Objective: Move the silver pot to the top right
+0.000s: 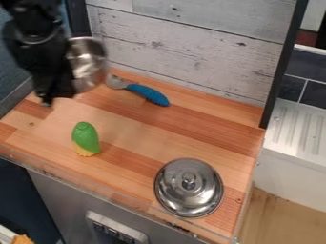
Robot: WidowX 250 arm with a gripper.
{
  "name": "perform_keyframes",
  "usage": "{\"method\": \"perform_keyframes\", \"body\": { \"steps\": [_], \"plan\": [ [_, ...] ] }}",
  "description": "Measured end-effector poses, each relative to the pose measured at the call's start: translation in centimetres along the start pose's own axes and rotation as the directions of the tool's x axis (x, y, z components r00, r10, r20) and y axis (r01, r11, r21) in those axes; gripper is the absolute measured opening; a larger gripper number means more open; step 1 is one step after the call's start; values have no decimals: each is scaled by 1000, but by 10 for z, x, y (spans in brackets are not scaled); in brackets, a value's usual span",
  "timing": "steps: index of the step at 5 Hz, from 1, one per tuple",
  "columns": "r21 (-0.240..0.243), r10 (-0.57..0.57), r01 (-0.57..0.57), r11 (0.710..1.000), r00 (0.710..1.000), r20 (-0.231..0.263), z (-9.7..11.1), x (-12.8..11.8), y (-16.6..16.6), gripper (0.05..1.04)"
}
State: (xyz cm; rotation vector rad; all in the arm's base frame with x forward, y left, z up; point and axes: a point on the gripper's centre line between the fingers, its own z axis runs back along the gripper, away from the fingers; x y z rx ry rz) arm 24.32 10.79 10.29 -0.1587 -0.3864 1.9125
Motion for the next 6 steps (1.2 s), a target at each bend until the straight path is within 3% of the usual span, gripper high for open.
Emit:
{"method": "perform_keyframes", "body": {
  "steps": [2, 3, 6],
  "plan": [
    [2, -175, 177, 984, 975, -139, 13, -86, 23, 81],
    [59, -243, 256, 965, 954, -174, -1, -121, 40, 81],
    [91, -308, 325, 941, 937, -165, -43, -177, 32, 80]
  ]
}}
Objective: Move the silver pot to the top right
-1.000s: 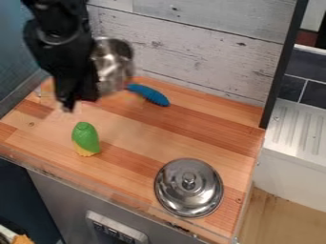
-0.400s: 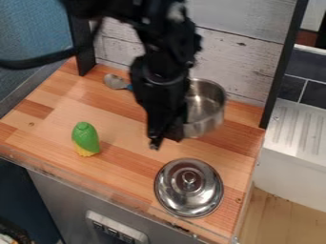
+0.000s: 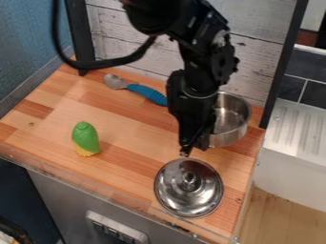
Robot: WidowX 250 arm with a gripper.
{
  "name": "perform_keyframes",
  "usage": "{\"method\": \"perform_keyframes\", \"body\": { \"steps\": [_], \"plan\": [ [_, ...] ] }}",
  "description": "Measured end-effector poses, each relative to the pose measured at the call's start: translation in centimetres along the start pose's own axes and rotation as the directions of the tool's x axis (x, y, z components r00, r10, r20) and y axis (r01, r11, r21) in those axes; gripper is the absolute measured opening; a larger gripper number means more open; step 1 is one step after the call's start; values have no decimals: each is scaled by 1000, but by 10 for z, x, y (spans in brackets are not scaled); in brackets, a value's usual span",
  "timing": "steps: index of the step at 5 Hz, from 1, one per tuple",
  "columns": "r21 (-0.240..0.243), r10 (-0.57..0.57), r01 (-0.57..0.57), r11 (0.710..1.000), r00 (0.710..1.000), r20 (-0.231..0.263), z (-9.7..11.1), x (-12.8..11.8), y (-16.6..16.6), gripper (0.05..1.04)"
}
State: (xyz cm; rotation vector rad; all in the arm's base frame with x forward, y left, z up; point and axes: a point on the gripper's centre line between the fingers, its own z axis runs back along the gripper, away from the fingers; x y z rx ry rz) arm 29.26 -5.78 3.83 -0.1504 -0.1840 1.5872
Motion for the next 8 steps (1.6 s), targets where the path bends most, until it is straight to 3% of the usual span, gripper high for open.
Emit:
{"method": "perform_keyframes", "body": {
  "steps": [3, 4, 5, 6, 7, 8],
  "plan": [
    [52, -43, 41, 998, 999, 28, -27, -8, -2, 108],
    [36, -45, 44, 998, 998, 38, -26, -7, -5, 289],
    [32, -57, 55, 998, 996, 65, -27, -6, -4, 583],
    [43, -51, 48, 998, 997, 59, -26, -7, 3, 891],
    [26, -51, 50, 998, 998, 46, -14, -8, 1, 1014],
    [1, -53, 53, 999, 998, 27, 6, -9, -2, 1008]
  ]
}}
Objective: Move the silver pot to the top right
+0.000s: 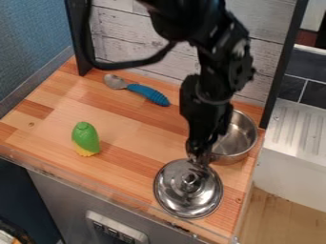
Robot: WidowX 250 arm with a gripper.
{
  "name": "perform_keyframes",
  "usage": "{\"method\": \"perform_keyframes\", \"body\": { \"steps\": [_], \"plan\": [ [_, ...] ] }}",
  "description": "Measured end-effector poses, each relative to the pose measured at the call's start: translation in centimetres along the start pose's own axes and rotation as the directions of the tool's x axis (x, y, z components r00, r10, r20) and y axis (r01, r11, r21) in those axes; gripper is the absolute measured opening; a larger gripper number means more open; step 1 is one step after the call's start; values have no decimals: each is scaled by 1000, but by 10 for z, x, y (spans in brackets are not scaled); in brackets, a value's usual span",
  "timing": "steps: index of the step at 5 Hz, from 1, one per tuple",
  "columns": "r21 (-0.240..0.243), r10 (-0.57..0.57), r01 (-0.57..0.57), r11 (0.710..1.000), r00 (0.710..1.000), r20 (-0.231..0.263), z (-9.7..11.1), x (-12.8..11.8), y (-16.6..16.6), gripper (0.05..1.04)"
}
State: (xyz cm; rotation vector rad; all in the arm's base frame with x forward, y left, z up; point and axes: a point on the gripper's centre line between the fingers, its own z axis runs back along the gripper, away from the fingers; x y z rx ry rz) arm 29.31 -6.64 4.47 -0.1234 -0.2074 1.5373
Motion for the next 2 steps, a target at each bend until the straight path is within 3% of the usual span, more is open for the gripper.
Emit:
{"method": "perform_keyframes", "body": {
  "steps": [2],
  "plan": [
    [-88, 33, -35, 995, 999, -22, 56, 13, -4, 1001]
  ]
}}
